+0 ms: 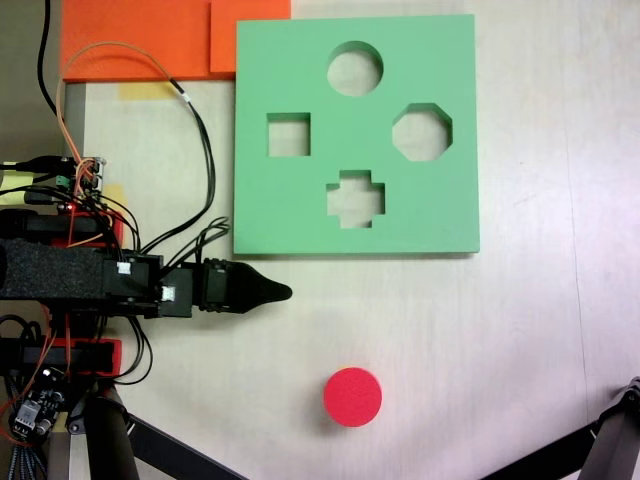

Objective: Put the cylinder block into the corresponding hole

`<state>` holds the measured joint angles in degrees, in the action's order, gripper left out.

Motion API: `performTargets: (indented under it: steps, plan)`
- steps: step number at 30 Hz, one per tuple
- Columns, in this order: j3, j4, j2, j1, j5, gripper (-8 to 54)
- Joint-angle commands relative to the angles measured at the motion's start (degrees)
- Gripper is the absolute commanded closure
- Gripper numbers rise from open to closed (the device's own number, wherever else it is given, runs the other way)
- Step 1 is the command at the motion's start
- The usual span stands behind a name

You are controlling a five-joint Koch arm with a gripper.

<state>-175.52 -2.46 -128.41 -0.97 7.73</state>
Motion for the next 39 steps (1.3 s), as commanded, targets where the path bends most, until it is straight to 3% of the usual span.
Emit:
performTargets:
  steps: [1,11,13,16,18,21,25,27,28,30,32,39]
  plan:
    - [-3.96,0.44,-3.34,-2.11,0.97,11.5]
    - [-3.96,0.35,-3.34,-2.2,1.58,11.2]
    - [-3.96,-3.96,-3.43,-2.2,11.51,9.1]
    - [-3.96,-22.15,-3.43,-2.99,38.5,10.8]
    - [-3.6,-30.5,-3.43,-2.72,47.2,12.0]
    - [-1.58,-43.15,-3.16,1.41,74.88,13.5]
    - [-0.53,-44.12,-2.55,9.14,84.81,14.5]
    - [2.02,-47.81,4.57,10.9,85.17,7.8]
    - [3.16,-57.39,13.62,11.78,85.17,1.3]
    - [4.22,-80.51,32.96,13.54,85.08,-5.8]
    - [7.56,-105.12,58.36,14.94,85.34,-6.6]
    - [11.78,-104.33,65.21,17.14,85.52,-6.6]
